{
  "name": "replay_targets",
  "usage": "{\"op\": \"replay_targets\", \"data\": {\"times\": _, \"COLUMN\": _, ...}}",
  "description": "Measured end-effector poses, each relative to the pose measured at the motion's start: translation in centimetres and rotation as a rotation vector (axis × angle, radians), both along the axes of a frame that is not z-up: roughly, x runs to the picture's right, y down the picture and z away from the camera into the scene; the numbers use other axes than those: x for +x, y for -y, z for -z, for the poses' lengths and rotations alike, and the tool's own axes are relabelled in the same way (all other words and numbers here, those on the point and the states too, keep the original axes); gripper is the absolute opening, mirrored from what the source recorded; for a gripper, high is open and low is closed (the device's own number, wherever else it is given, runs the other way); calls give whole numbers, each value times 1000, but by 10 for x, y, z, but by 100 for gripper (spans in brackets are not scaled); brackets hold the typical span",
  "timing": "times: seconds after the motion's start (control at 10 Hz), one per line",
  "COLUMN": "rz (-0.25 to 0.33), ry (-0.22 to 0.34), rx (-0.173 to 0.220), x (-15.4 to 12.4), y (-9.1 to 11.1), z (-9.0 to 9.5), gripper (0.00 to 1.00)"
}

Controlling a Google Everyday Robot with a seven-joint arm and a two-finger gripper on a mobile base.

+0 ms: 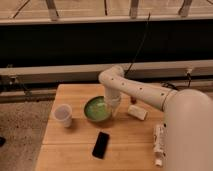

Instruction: Drag the ceramic bowl in a circle

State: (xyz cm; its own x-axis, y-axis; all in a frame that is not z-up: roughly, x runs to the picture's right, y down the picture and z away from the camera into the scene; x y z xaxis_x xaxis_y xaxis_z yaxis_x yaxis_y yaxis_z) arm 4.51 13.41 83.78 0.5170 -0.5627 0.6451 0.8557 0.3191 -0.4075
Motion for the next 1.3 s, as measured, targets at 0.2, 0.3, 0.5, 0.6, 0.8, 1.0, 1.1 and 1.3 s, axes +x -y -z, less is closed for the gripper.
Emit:
{"op": "replay_targets", "data": {"times": 0.2, "rz": -14, "ry": -7, "rx": -2, "x": 0, "y": 2, "z": -1, "gripper": 1}}
{"op": "replay_targets", "data": {"times": 0.3, "rz": -17, "ry": -12, "rx": -4, "x": 2, "y": 2, "z": -2, "gripper": 1}}
{"op": "replay_targets", "data": {"times": 0.5, "rz": -19, "ry": -16, "rx": -3, "x": 11, "y": 3, "z": -4, "gripper": 1}}
{"op": "replay_targets", "data": {"times": 0.6, "rz": -24, "ry": -21, "rx": -3, "x": 15, "y": 4, "z": -5, "gripper": 1}}
{"op": "replay_targets", "data": {"times": 0.8, "rz": -28, "ry": -24, "rx": -5, "x": 13, "y": 6, "z": -6, "gripper": 1}}
{"op": "replay_targets", "data": {"times": 1.0, "rz": -28, "ry": -27, "rx": -4, "x": 12, "y": 8, "z": -7, "gripper": 1}}
{"op": "replay_targets", "data": {"times": 1.1, "rz": -26, "ry": -28, "rx": -6, "x": 12, "y": 7, "z": -7, "gripper": 1}}
{"op": "replay_targets", "data": {"times": 1.3, "rz": -31, "ry": -33, "rx": -6, "x": 18, "y": 9, "z": -9, "gripper": 1}}
